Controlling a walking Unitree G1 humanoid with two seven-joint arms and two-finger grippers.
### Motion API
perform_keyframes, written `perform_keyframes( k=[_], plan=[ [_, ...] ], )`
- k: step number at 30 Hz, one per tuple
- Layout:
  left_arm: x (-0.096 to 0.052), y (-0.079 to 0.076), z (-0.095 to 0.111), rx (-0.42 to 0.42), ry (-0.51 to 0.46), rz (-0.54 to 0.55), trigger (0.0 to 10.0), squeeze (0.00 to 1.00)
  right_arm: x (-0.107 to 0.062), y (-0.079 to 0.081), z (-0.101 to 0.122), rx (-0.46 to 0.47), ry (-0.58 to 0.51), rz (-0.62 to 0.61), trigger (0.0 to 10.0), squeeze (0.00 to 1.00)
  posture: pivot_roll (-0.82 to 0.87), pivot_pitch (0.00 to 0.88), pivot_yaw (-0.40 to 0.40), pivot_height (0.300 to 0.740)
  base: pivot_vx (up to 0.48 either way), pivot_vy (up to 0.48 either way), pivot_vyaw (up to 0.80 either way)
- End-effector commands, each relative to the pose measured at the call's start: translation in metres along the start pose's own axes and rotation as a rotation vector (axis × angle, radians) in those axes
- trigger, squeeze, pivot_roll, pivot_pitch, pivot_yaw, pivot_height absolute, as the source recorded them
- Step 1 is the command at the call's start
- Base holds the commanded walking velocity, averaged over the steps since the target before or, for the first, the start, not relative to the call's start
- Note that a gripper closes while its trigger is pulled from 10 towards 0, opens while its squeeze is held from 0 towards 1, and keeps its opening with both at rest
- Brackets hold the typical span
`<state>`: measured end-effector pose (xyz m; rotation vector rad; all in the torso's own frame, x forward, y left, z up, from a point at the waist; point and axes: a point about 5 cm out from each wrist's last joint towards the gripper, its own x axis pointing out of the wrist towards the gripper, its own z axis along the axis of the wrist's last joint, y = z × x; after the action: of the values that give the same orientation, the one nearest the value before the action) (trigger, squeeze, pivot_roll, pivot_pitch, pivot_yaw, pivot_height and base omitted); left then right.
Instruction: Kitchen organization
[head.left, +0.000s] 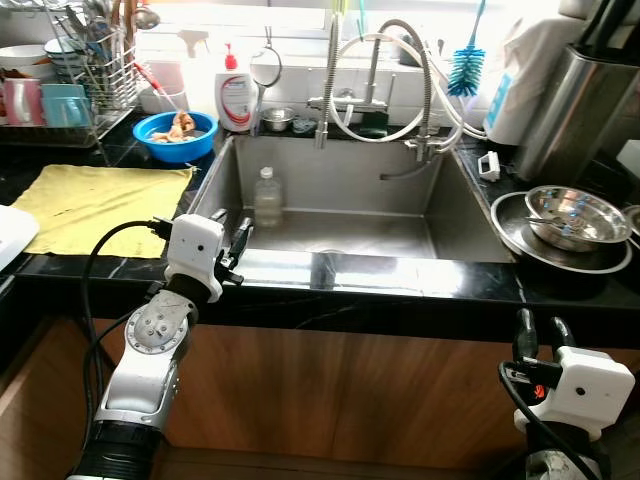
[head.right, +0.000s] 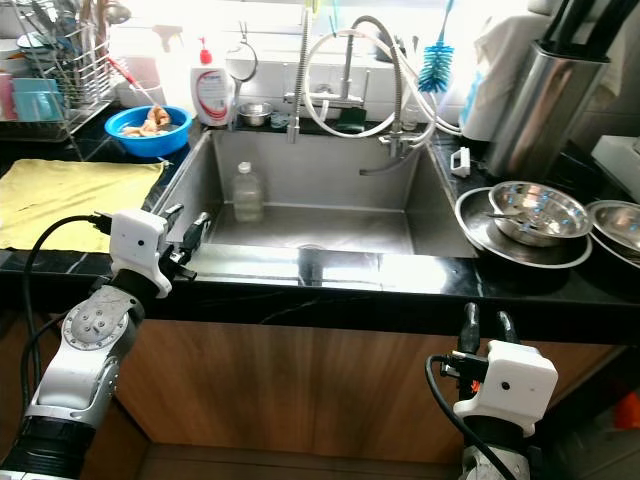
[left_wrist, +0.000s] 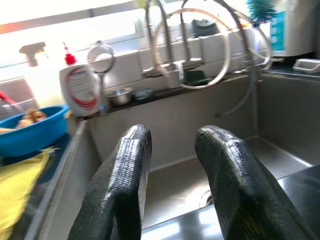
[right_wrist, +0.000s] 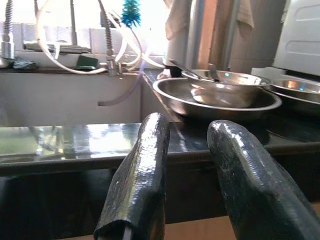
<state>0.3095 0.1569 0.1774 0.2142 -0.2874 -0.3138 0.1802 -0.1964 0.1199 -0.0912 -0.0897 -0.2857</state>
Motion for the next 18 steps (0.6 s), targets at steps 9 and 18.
perform_keyframes(
  k=[9, 18],
  plan=[
    [0.0044, -0.001, 0.0092, -0.004, -0.022, -0.02, 10.0, 0.0, 0.002, 0.0011, -0.0026, -0.001, 0.008, -0.008, 10.0, 0.0, 0.02, 0.0, 0.006, 0.74, 0.0, 0.0, 0.0],
    [0.0048, -0.0013, 0.0094, -0.012, -0.025, -0.018, 10.0, 0.0, 0.0016, 0.0036, -0.0025, -0.031, 0.003, 0.011, 10.0, 0.0, 0.02, 0.0, 0.008, 0.74, 0.0, 0.0, 0.16]
  ],
)
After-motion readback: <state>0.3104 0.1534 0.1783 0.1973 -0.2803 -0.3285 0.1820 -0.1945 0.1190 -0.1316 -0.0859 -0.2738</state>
